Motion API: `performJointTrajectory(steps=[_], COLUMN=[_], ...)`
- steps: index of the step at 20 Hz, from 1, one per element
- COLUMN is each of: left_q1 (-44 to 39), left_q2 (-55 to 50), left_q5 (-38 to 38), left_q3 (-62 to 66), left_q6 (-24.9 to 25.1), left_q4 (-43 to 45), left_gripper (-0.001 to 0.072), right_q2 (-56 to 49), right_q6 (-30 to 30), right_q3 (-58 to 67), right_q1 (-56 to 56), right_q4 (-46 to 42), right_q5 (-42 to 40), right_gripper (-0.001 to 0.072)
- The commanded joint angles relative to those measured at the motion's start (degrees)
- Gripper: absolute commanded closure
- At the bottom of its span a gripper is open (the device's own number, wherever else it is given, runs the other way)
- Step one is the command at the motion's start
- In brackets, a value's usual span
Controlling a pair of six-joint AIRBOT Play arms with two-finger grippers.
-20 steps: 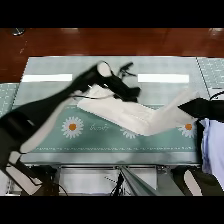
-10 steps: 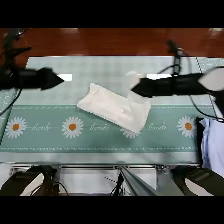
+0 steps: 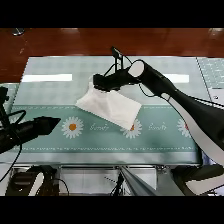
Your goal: Fold the shirts.
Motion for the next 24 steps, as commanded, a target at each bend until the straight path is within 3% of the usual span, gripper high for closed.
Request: performJointTrajectory(steps=[1, 3, 5, 8, 11, 13, 15, 17, 18, 19, 21, 24], left_q1=[0.13, 0.13, 0.13, 0.22, 0.22, 0.22, 0.22, 0.15, 0.09, 0.02, -0.79, -3.34], left_q2=[1.88, 1.36, 0.61, 0.15, -0.33, -1.11, -2.69, -4.94, -6.25, -7.41, -9.51, -12.79], left_q5=[0.44, 1.60, 3.02, 5.44, 6.21, 7.13, 7.52, 7.50, 7.50, 7.48, 7.50, 7.52], left_q3=[-2.14, -2.14, -2.14, -2.12, -2.14, -2.14, -2.14, -2.14, -2.14, -2.14, -2.14, -2.14], left_q6=[-1.11, -1.11, -0.79, 0.59, 0.61, 0.61, 0.61, 1.22, 1.49, 1.49, 1.49, 1.51], left_q4=[0.04, 0.04, 0.07, 0.09, 0.11, 0.09, 0.09, 0.07, 0.02, 0.00, -0.26, -0.59], left_gripper=[0.0686, 0.0686, 0.0686, 0.0685, 0.0685, 0.0685, 0.0685, 0.0685, 0.0685, 0.0685, 0.0685, 0.0685], right_q2=[-4.90, -5.03, -3.67, 3.02, 16.15, 29.03, 42.99, 55.39, 59.30, 61.59, 60.00, 48.19], right_q6=[0.20, -1.95, -7.13, -6.84, -5.03, -1.25, 5.81, 15.15, 16.04, 13.99, 2.05, -5.79], right_q3=[3.45, 3.45, 4.17, 4.22, 3.06, -5.53, -22.18, -43.39, -52.57, -61.02, -69.99, -68.67], right_q1=[0.68, 0.61, -2.08, -11.26, -20.59, -24.46, -27.85, -28.46, -28.48, -28.48, -28.48, -28.50], right_q4=[2.95, 4.55, 4.76, 2.89, -14.86, -29.11, -33.99, -31.32, -23.74, -12.63, 6.73, 10.32], right_q5=[0.68, 2.01, 6.95, 20.72, 35.69, 35.04, 26.49, 11.34, 3.02, -5.11, -10.51, -7.17], right_gripper=[0.0662, 0.0078, 0.0090, 0.0090, 0.0090, 0.0090, 0.0090, 0.0093, 0.0093, 0.0094, 0.0094, 0.0094])
